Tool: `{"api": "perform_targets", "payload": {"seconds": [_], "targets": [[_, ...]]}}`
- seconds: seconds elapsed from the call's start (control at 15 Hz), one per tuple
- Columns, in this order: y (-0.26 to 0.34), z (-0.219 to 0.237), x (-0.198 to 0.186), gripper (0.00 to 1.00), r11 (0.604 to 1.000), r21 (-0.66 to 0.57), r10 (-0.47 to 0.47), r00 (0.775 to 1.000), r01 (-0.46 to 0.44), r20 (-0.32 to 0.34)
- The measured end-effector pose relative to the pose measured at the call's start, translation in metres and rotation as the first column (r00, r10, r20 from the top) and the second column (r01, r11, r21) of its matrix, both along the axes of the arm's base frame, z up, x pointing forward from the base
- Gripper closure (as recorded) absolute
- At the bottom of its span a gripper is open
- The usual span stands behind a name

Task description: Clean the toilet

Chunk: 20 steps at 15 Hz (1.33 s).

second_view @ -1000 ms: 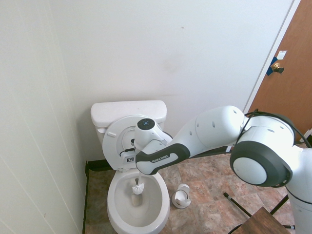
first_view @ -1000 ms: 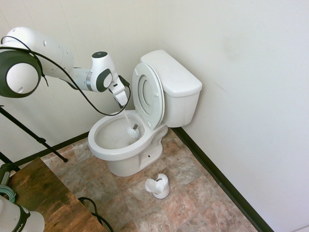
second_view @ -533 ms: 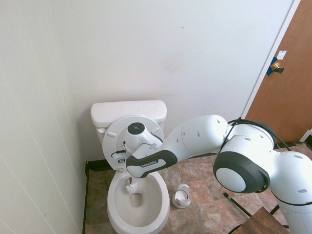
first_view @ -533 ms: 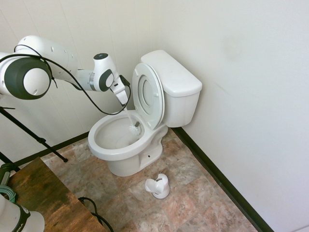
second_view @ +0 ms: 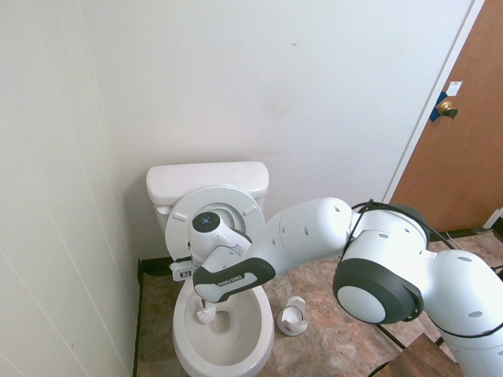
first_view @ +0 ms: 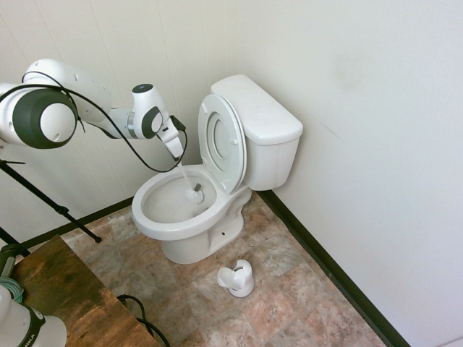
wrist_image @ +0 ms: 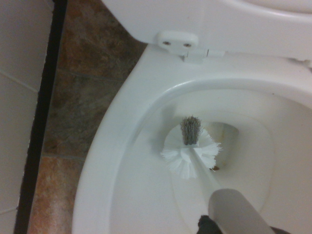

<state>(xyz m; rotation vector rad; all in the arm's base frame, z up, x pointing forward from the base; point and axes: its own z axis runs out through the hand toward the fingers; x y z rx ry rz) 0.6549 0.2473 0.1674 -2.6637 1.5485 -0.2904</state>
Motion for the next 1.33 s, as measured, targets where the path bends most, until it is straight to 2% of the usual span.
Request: {"api": "perform_targets", "payload": {"seconds": [0.4,0.67,1.0,1.33], "targets": [[0.008,-0.030,-0.049,1.00,0.999,-0.035,-0.001,0.997,-0.002,-0.077],[-0.007,-0.042,-0.066,1.00,0.999,-0.043,-0.014,0.993,0.009,-0.115],[-0.067,-0.043,-0.064,1.00,0.999,0.002,-0.043,0.985,0.044,-0.168],[-0.137,-0.039,-0.045,1.00,0.994,0.038,-0.099,0.982,0.106,-0.158]]}}
